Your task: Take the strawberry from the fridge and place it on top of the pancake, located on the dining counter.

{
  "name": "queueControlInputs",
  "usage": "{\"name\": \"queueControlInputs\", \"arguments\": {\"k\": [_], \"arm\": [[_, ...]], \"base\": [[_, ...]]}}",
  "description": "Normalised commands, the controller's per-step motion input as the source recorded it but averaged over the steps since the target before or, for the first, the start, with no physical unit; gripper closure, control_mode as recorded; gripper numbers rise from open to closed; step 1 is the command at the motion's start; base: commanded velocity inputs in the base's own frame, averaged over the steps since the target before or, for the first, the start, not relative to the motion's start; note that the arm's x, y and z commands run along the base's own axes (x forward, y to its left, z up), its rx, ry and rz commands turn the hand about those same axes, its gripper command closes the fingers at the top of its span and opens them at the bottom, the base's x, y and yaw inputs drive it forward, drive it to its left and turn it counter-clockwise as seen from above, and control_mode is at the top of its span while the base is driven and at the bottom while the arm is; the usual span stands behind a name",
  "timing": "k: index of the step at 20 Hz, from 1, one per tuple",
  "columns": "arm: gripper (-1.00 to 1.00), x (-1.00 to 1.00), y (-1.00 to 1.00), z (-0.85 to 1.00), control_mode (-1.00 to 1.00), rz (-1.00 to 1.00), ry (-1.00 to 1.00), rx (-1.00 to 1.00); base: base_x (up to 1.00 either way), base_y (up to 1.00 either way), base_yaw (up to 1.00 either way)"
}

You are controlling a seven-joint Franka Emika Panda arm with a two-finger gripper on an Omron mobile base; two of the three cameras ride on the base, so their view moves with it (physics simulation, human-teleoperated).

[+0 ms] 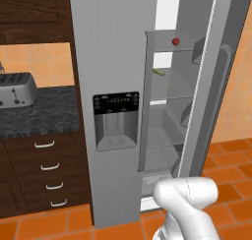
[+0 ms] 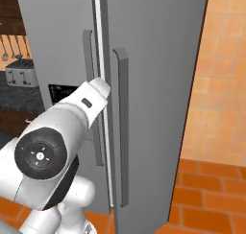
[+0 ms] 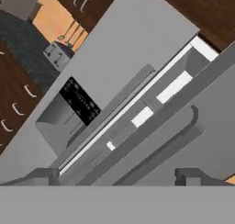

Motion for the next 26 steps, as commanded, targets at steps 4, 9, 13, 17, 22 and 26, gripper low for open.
{"name": "queueControlInputs", "arguments": {"k": [4,9,13,17,22,26], "arm": [[-1.00,-0.23,1.00,0.25,-1.00,-0.19,0.04,-0.34],[-1.00,0.04,0.98,0.03,-1.00,-0.24,0.06,-0.38],[-1.00,0.39,0.72,0.00,-1.00,-0.30,0.04,-0.35],[-1.00,0.64,0.27,0.00,-1.00,-0.33,0.10,-0.26],[-1.00,0.79,0.00,-0.14,-1.00,-0.29,0.13,-0.14],[-1.00,0.41,0.00,-0.32,-1.00,-0.07,0.04,-0.05]], "base": [[0.00,0.00,0.00],[0.00,0.00,0.00],[0.00,0.00,0.00],[0.00,0.00,0.00],[0.00,0.00,0.00],[0.00,0.00,0.00]]}}
